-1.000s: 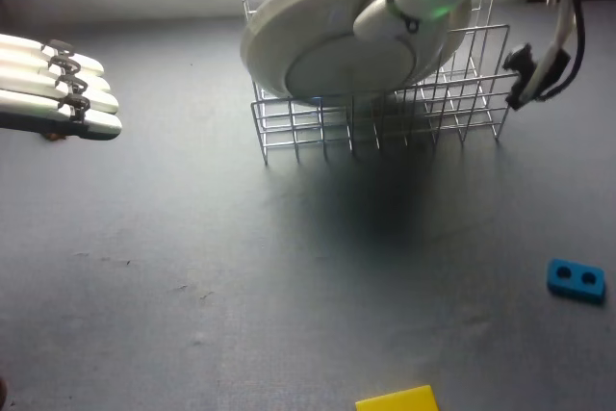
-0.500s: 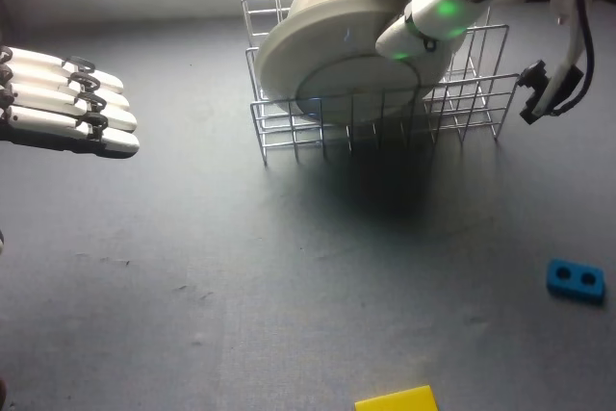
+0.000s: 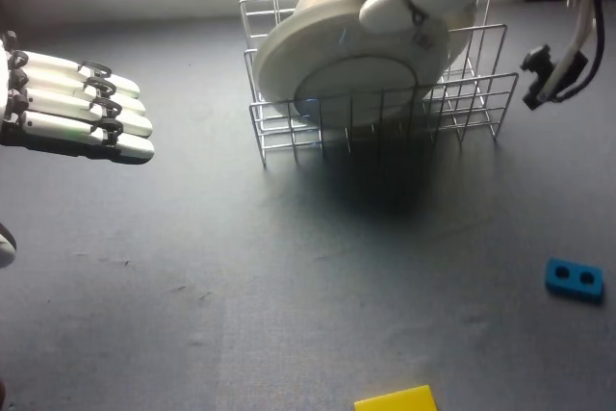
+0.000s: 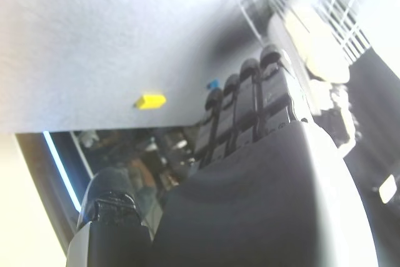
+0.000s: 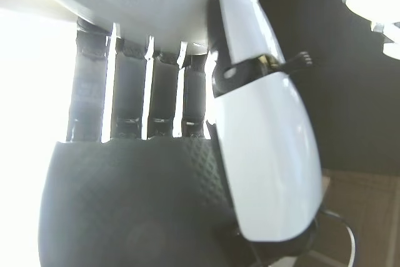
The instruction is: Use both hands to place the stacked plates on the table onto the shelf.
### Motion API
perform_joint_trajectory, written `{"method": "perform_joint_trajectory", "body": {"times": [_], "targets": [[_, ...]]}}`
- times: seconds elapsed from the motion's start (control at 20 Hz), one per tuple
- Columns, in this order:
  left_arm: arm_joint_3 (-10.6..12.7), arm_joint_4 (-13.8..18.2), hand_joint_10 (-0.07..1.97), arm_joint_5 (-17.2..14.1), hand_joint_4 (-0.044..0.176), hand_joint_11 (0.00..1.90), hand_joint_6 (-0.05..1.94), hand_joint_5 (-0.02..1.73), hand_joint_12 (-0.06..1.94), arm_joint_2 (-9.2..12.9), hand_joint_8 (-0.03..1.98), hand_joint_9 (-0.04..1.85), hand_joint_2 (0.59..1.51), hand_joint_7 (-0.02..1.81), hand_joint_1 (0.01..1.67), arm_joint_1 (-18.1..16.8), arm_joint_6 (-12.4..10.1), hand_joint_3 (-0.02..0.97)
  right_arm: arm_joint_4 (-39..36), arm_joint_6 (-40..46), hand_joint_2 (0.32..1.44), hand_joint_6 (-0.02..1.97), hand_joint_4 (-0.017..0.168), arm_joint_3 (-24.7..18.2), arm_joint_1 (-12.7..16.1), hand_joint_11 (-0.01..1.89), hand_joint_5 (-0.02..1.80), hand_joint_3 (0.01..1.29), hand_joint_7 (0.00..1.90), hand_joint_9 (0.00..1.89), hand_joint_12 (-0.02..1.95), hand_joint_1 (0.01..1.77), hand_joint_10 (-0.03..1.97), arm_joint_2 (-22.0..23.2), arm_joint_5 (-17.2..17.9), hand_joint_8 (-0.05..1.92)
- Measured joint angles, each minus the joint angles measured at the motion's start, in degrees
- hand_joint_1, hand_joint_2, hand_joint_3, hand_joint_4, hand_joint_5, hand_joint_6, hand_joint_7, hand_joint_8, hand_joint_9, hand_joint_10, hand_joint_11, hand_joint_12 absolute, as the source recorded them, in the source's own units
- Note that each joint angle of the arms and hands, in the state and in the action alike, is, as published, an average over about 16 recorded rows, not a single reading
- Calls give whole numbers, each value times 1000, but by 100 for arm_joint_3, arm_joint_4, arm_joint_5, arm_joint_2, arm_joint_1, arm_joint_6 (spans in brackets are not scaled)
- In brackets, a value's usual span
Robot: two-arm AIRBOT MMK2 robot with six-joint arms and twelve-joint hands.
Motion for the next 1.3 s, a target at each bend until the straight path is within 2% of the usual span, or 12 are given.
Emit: {"method": "perform_joint_trajectory", "body": {"times": [0.2,0.4,0.65,0.95,1.15,1.3], "targets": [[-61,-14,6,-8,5,16,15,22,11,6,7,17,1130,17,14,-8,21,18,1,-19,1064,277,-4,-58,73,618,837,15,969,963,1150,1176,177,73,46,177],[-115,-24,6,-34,5,16,15,22,11,19,8,17,1132,17,14,-20,46,18,1,-253,1053,50,-3,-138,208,576,841,15,953,950,1148,1133,95,165,119,1],[-183,-24,6,-51,5,16,16,21,11,47,8,17,1135,17,14,-53,72,18,-1,-1250,1059,31,-2,-387,496,535,825,14,925,927,1161,1089,56,420,302,-3],[-356,-10,6,-36,6,16,17,21,11,86,8,17,1140,16,14,-16,105,17,82,-2671,1060,27,1,-921,815,491,799,15,894,904,1182,1033,44,987,571,-3],[-497,18,6,6,6,22,17,22,12,131,8,18,1144,17,14,17,129,17,267,-3471,1055,28,1,-1348,890,470,789,14,885,899,1204,1000,43,1449,647,-3],[-633,55,9,33,5,50,17,56,48,175,9,60,1154,61,14,15,146,17,420,-3809,1063,28,1,-1706,824,448,789,15,884,896,1229,944,42,1799,667,0]]}}
